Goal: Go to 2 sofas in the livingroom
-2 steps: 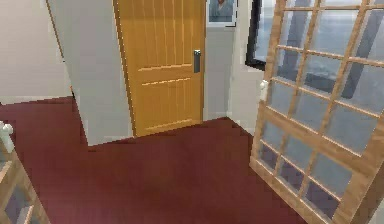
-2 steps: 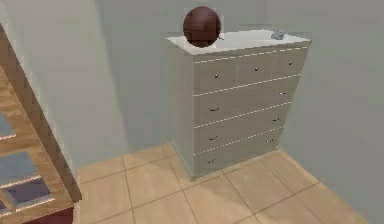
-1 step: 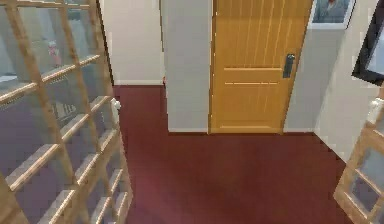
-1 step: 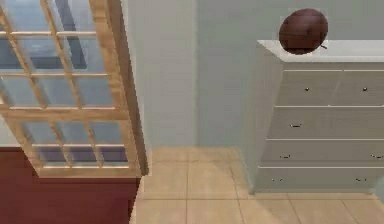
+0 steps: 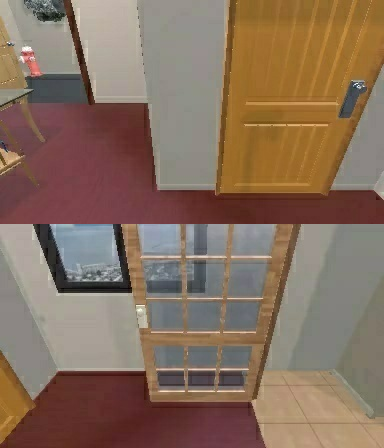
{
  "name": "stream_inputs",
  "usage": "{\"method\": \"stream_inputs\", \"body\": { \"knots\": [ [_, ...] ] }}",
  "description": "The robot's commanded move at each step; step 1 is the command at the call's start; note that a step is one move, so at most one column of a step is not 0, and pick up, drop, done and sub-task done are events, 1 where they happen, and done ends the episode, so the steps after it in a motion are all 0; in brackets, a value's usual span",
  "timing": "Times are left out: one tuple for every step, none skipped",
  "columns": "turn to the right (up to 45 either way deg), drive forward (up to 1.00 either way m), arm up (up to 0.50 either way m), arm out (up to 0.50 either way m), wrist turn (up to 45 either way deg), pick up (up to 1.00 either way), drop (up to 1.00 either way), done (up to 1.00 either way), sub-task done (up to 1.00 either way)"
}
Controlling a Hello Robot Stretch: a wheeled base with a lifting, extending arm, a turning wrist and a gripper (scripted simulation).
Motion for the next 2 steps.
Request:
{"method": "stream_inputs", "body": {
  "knots": [
    [0.0, 0.55, 0.00, 0.00, 0.0, 0.00, 0.00, 0.00, 0.00],
    [-33.0, 0.00, 0.00, 0.00, 0.0, 0.00, 0.00, 0.00, 0.00]
  ]
}}
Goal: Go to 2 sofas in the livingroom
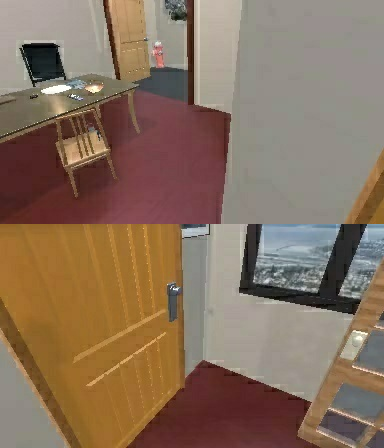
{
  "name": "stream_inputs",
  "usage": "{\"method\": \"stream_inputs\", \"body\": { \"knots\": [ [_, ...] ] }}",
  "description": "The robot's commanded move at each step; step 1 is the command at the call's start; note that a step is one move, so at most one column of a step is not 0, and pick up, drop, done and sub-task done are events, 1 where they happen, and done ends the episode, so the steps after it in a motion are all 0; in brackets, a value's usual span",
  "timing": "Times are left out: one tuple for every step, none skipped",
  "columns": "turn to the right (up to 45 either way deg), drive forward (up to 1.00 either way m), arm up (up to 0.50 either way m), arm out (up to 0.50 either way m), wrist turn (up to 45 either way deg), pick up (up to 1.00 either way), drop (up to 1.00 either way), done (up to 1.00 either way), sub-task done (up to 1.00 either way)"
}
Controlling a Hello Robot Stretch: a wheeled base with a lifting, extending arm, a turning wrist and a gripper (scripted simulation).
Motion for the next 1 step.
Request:
{"method": "stream_inputs", "body": {
  "knots": [
    [0.0, 0.45, 0.00, 0.00, 0.0, 0.00, 0.00, 0.00, 0.00]
  ]
}}
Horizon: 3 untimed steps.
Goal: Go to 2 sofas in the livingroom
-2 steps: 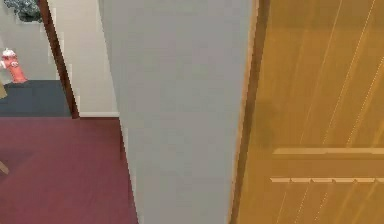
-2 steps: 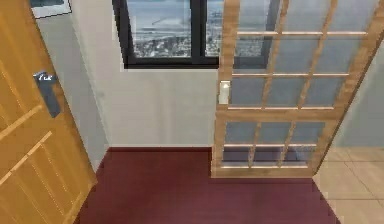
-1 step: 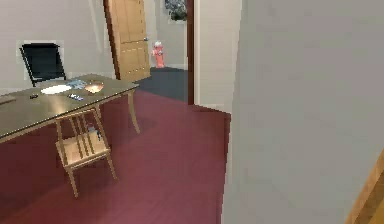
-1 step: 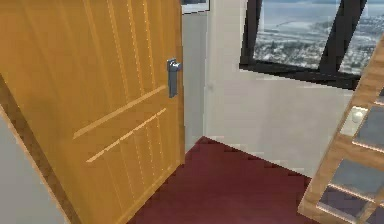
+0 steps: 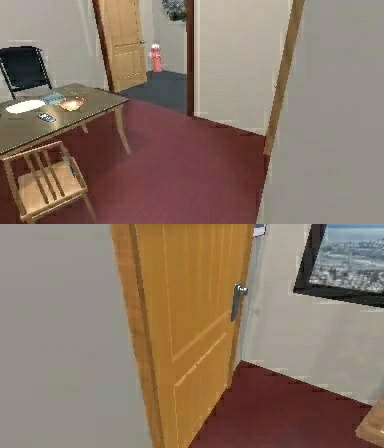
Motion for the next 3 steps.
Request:
{"method": "stream_inputs", "body": {
  "knots": [
    [-45.0, 0.00, 0.00, 0.00, 0.0, 0.00, 0.00, 0.00, 0.00],
    [-30.0, 0.00, 0.00, 0.00, 0.0, 0.00, 0.00, 0.00, 0.00],
    [0.0, 0.80, 0.00, 0.00, 0.0, 0.00, 0.00, 0.00, 0.00]
  ]
}}
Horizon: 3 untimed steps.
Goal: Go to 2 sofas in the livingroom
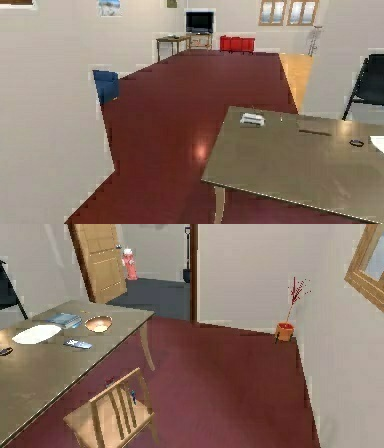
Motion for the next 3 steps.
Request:
{"method": "stream_inputs", "body": {
  "knots": [
    [-27.0, 0.00, 0.00, 0.00, 0.0, 0.00, 0.00, 0.00, 0.00],
    [0.0, 0.85, 0.00, 0.00, 0.0, 0.00, 0.00, 0.00, 0.00],
    [42.0, 0.00, 0.00, 0.00, 0.0, 0.00, 0.00, 0.00, 0.00]
  ]
}}
